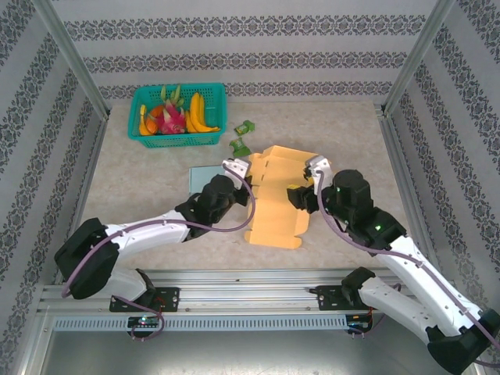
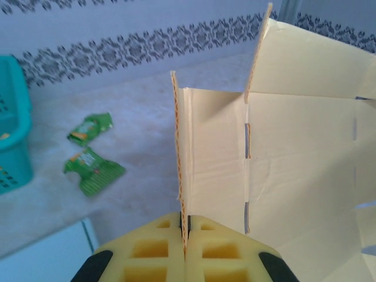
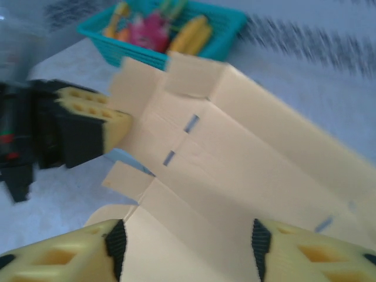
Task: Fold the paper box
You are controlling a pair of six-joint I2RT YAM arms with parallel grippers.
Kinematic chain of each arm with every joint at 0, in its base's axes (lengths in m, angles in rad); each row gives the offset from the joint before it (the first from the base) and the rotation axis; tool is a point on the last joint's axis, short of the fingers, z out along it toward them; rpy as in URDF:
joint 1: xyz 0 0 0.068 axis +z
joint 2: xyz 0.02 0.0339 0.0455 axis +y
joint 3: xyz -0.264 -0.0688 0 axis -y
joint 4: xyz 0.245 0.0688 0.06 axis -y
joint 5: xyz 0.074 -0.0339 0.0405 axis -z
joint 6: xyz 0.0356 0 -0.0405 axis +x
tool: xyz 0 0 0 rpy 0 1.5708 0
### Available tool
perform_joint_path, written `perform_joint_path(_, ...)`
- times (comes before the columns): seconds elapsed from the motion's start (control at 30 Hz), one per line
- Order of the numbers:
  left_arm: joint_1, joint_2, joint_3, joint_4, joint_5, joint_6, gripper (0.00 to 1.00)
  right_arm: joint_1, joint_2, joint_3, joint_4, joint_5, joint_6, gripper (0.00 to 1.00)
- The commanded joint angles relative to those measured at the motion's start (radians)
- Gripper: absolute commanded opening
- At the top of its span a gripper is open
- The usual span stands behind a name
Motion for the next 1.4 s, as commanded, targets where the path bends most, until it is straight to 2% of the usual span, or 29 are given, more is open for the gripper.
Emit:
perform_joint_path(0.0, 0.023, -0.053, -0.048, 0.137, 0.055, 0.129, 0.00, -0.012, 0.069, 0.103, -0.058, -0.192, -0.490, 0.65)
perform_joint_path(0.07, 0.024, -0.082, -0.076, 0.162, 0.062, 0.155, 0.00, -0.063, 0.146, 0.199, -0.141, -0.220, -0.625, 0.65)
perform_joint_path(0.27, 0.032, -0.138, -0.118, 0.185, 0.044, 0.161, 0.00, -0.249, 0.348, 0.471, -0.491, -0.374, -0.866, 0.62)
perform_joint_path(0.43, 0.034, -0.162, -0.134, 0.188, 0.046, 0.162, 0.00, -0.312, 0.439, 0.555, -0.631, -0.350, -1.011, 0.59)
perform_joint_path(0.7, 0.034, -0.180, -0.143, 0.193, 0.078, 0.159, 0.00, -0.354, 0.517, 0.620, -0.685, -0.313, -1.126, 0.55)
perform_joint_path(0.83, 0.034, -0.171, -0.144, 0.200, 0.090, 0.164, 0.00, -0.356, 0.543, 0.651, -0.677, -0.292, -1.171, 0.49)
perform_joint_path(1.07, 0.034, -0.173, -0.156, 0.217, 0.109, 0.167, 0.00, -0.356, 0.565, 0.648, -0.575, -0.263, -1.190, 0.49)
perform_joint_path(1.37, 0.034, -0.172, -0.163, 0.235, 0.120, 0.169, 0.00, -0.359, 0.645, 0.706, -0.638, -0.278, -1.203, 0.47)
